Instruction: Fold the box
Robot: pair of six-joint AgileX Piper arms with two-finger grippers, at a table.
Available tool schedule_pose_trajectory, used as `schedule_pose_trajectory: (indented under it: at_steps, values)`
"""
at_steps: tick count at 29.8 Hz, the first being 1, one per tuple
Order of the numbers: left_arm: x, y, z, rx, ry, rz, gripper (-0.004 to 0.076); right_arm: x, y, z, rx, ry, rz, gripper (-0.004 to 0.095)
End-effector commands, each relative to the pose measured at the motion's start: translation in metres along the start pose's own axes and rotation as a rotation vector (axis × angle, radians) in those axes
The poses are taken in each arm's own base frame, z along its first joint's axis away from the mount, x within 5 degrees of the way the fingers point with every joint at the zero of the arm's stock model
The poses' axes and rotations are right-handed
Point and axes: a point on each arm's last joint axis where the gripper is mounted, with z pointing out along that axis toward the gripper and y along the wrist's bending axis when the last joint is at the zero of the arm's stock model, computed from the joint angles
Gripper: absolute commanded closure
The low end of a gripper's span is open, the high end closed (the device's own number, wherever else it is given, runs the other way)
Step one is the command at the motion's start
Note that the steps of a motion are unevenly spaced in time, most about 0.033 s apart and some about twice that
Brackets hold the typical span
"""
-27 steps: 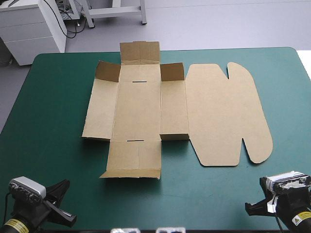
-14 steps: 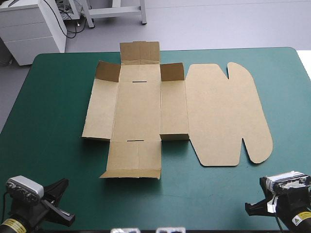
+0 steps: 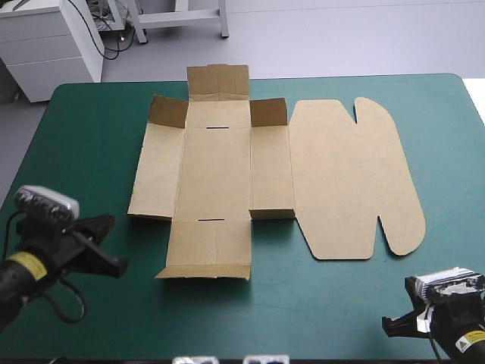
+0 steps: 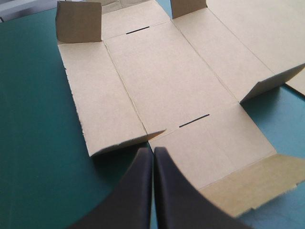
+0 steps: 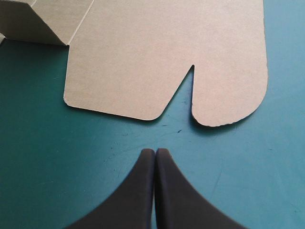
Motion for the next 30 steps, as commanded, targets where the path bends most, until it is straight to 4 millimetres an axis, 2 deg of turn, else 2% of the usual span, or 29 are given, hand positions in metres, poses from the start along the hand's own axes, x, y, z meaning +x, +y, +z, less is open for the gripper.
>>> schedule_pose_trajectory:
  at_steps: [1, 6, 8, 11, 14, 18, 22, 25, 30]
  values:
    - [-0.045, 0.001, 0.027, -0.007, -0.018, 0.015, 0.0731, -0.012, -0.002, -0.003, 0.014, -0.065, -0.006, 0.0927]
    - [-0.080, 0.010, 0.078, -0.066, 0.067, 0.040, 0.0731, -0.012, -0.002, -0.003, 0.014, -0.065, -0.006, 0.0927]
    - [-0.092, 0.020, 0.101, -0.094, 0.097, 0.005, 0.0731, -0.012, -0.002, -0.003, 0.014, -0.065, -0.006, 0.0927]
    - [-0.104, 0.046, 0.132, -0.099, 0.127, -0.105, 0.0731, -0.012, -0.002, -0.003, 0.014, -0.065, -0.006, 0.0927]
    - [-0.107, 0.079, 0.152, -0.027, 0.152, -0.236, 0.0731, -0.012, -0.002, -0.003, 0.014, -0.065, -0.006, 0.0927]
    - [-0.098, 0.122, 0.172, 0.081, 0.172, -0.418, 0.0731, -0.012, -0.002, -0.003, 0.014, -0.065, -0.006, 0.0927]
    - [-0.076, 0.162, 0.185, 0.114, 0.223, -0.553, 0.0731, -0.012, -0.002, -0.003, 0.014, -0.065, -0.006, 0.0927]
    - [-0.057, 0.181, 0.193, 0.113, 0.291, -0.591, 0.0731, -0.012, -0.002, -0.003, 0.014, -0.065, -0.006, 0.0927]
    - [-0.032, 0.199, 0.209, 0.147, 0.395, -0.639, 0.0731, -0.012, -0.002, -0.003, 0.014, -0.065, -0.006, 0.0927]
